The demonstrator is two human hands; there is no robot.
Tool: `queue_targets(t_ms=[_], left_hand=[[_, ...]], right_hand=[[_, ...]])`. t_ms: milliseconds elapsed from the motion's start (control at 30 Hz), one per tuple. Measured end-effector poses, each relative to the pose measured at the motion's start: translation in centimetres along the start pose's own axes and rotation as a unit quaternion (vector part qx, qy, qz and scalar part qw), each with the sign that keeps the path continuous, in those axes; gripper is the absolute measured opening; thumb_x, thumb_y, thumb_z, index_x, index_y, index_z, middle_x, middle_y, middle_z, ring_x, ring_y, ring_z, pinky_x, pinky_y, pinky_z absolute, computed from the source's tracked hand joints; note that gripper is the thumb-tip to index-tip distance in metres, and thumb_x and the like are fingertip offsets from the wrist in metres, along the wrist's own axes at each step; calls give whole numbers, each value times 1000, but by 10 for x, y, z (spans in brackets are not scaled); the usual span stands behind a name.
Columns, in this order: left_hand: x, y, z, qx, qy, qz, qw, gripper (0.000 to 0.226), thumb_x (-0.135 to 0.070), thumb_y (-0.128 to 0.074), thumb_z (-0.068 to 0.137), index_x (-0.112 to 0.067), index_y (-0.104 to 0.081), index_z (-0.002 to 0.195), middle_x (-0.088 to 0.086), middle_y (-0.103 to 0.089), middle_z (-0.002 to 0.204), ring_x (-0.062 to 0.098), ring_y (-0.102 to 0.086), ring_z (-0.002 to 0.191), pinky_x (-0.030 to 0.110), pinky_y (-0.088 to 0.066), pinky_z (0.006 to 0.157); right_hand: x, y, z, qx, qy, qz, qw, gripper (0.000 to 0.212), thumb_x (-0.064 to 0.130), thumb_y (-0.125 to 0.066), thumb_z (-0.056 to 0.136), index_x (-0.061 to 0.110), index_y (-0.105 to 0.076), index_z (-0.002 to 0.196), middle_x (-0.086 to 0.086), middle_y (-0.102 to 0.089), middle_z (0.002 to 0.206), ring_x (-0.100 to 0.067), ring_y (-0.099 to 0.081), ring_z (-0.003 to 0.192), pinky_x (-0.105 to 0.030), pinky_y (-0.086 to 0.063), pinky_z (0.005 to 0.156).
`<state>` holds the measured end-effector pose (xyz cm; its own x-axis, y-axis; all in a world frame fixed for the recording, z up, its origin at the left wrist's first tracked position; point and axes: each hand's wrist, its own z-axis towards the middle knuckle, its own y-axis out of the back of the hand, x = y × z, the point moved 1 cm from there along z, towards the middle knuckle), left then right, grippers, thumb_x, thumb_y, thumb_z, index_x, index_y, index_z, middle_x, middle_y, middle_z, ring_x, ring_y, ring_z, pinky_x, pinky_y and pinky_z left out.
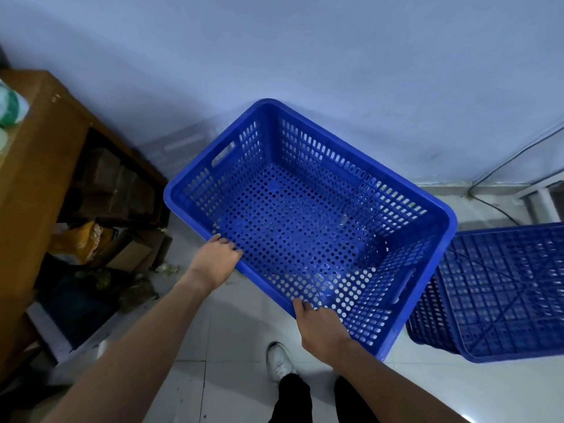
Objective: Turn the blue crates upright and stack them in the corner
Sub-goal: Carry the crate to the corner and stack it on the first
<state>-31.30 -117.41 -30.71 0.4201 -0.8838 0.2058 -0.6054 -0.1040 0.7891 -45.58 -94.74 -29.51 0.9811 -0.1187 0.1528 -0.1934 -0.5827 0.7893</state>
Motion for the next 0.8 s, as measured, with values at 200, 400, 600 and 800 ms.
queue_targets(t_ms=[200,400,600,800], left_hand=[[-10,20,-2,-13,17,60,998,24,2,-54,84,-21,-52,79,0,-71,90,20,-67,86,38,-44,99],[-40,38,-14,25,46,51,997,24,-1,-53,90,-25,-54,85,-2,-68,88,20,-68,89,34,-47,80],[-70,66,0,21,73,8,997,18,-1,-51,91,-19,-53,88,3,-68,94,22,-67,87,35,-48,70],[-92,90,33,3,65,-12,998,18,2,-55,88,-15,-54,93,0,-46,66,21,-55,66,34,-42,62]], right_hand=[[-5,-1,0,-3,29,-39,999,46,9,-45,95,-2,-29,138,-18,-58,113,-30,-66,85,-35,-38,61],[-49,13,-4,-19,80,-98,992,37,8,-39,98,-1,-35,133,-19,-59,114,-32,-66,82,-38,-40,59],[-125,56,8,-29,45,-140,989,41,2,-34,98,6,-30,139,-19,-55,122,-33,-63,77,-42,-35,54],[-184,81,18,-38,39,-215,975,42,3,-34,98,8,-28,138,-15,-56,117,-31,-61,74,-39,-34,60]])
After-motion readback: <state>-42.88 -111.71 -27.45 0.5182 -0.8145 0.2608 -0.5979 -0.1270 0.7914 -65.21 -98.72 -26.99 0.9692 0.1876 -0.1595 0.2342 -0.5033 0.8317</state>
